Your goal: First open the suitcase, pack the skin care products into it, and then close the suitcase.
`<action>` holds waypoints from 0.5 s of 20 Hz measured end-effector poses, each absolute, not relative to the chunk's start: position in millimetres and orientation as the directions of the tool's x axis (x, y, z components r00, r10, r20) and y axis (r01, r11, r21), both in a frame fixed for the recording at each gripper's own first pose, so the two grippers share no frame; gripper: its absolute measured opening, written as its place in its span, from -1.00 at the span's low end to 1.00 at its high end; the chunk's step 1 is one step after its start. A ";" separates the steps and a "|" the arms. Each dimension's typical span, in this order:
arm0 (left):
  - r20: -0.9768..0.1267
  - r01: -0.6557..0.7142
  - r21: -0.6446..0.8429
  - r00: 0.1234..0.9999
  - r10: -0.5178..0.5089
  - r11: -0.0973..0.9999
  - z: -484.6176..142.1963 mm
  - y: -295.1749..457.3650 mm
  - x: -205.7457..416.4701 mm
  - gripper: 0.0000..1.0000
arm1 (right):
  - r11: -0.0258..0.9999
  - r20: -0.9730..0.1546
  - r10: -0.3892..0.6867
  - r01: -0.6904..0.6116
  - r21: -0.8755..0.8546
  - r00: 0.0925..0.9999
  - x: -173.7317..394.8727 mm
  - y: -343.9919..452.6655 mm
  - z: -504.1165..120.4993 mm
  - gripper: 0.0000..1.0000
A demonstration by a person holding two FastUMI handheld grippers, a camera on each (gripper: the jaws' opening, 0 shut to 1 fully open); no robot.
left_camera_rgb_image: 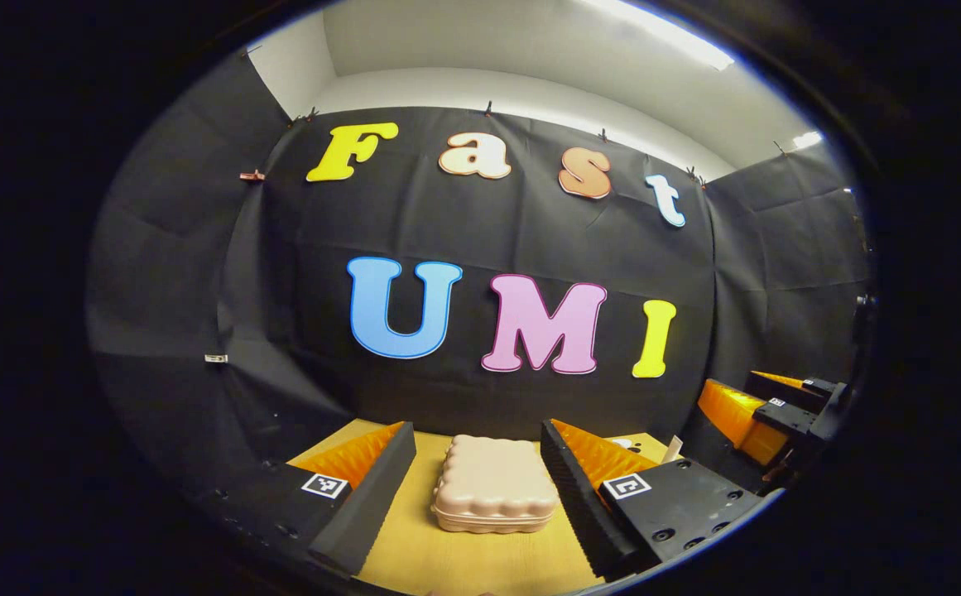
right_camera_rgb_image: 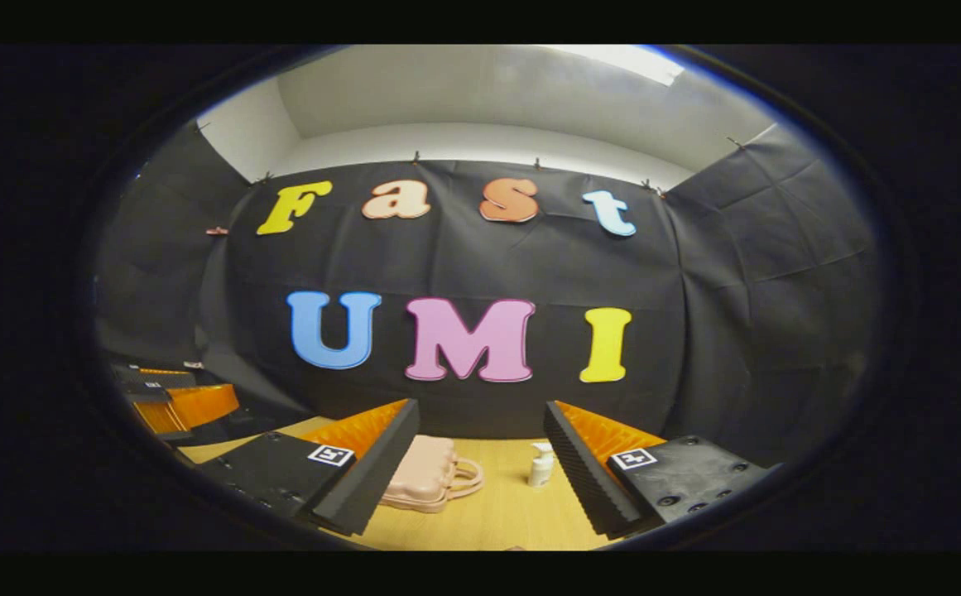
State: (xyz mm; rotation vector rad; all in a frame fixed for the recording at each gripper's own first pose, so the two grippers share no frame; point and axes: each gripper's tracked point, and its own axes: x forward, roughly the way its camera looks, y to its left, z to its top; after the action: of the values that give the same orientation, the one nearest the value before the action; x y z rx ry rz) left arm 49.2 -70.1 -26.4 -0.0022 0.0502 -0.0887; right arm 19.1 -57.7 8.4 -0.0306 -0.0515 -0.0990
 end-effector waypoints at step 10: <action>-0.146 0.182 -0.001 0.973 -0.180 0.983 -72.3 -137.8 122.9 0.92 | 0.982 0.024 -0.187 0.188 -0.035 0.982 50.8 -136.3 -14.1 0.96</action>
State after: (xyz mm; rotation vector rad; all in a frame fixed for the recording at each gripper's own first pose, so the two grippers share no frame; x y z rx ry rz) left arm 122.9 -137.8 -72.3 0.0124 0.1466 -0.1826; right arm 50.8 -136.3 -14.1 -0.0367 -0.0205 -0.1886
